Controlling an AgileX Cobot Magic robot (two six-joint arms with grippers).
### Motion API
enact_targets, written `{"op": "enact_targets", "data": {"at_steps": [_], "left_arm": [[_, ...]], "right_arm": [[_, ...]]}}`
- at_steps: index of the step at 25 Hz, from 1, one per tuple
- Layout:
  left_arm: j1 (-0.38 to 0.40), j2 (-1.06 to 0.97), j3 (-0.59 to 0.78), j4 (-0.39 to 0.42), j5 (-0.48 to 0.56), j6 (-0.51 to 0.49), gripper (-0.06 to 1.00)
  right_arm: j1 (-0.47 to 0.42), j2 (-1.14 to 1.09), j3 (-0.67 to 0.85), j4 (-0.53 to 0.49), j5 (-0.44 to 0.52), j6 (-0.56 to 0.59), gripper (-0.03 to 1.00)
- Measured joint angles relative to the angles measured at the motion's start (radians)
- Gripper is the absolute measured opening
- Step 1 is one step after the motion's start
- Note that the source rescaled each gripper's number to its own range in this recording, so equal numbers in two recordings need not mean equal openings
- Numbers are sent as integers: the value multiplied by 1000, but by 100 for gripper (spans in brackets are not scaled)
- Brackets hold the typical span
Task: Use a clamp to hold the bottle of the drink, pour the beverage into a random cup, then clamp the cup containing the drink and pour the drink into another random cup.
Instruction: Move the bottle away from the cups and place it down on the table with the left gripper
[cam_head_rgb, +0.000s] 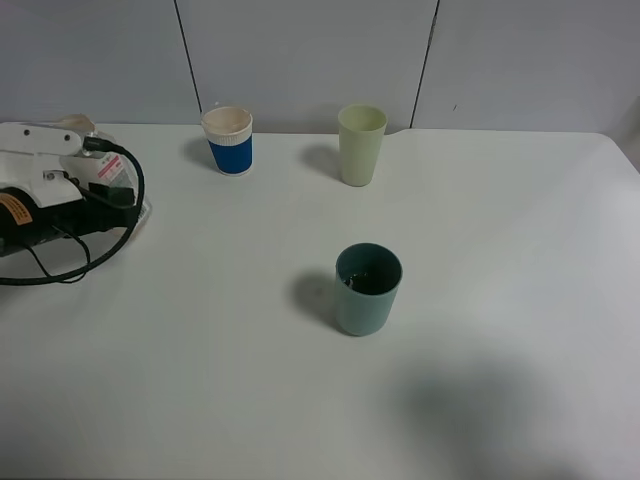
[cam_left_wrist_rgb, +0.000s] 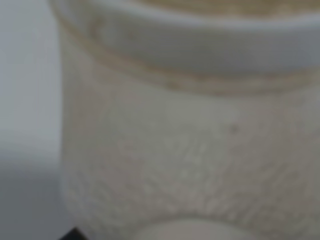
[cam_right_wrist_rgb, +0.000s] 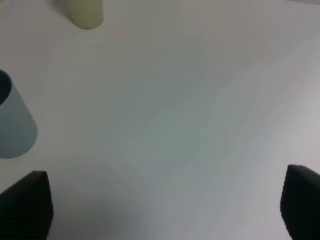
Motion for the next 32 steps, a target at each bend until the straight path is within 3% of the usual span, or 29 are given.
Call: {"op": "enact_targets", "data": {"at_steps": [7, 32], "left_arm": [[0, 69, 1, 23, -55, 53, 1], [2, 111, 1, 27, -64, 157, 1]], "right_arm": [[0, 0, 0, 0, 0, 0, 74], [0, 0, 0, 0, 0, 0, 74]]}}
